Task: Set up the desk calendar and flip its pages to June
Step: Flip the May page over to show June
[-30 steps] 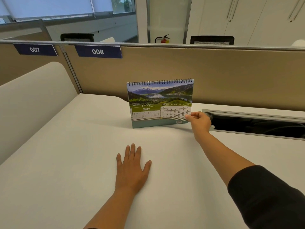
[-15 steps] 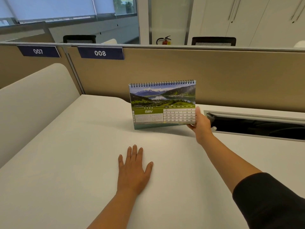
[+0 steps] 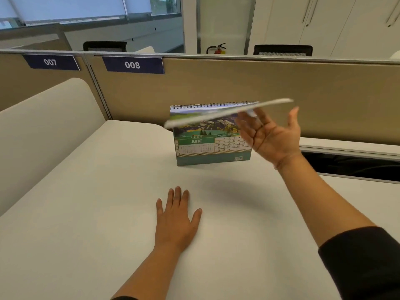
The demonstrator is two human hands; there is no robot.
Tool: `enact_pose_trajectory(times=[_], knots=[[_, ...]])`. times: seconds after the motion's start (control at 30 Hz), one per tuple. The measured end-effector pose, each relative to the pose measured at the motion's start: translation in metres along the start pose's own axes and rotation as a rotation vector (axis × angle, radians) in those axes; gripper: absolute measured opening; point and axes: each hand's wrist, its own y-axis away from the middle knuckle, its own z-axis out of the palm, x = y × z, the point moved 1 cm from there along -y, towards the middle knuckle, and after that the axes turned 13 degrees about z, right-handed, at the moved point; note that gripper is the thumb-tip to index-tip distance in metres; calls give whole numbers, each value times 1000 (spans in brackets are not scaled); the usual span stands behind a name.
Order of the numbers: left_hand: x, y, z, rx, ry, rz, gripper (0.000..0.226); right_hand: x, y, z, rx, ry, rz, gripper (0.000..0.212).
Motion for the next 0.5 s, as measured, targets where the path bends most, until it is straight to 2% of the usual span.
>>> enact_pose_trajectory(times=[0.07,0.23,0.5], knots=[[1,0,0,2,5,0,66,-17,-6,17,-52,32,-33,96],[-1,-2,2,27,3,2,68,-45,-23,35,-23,129,-91,96],[-1,2,3,19,-4,-4,68,-44,-54,34,150,114,-167,84]])
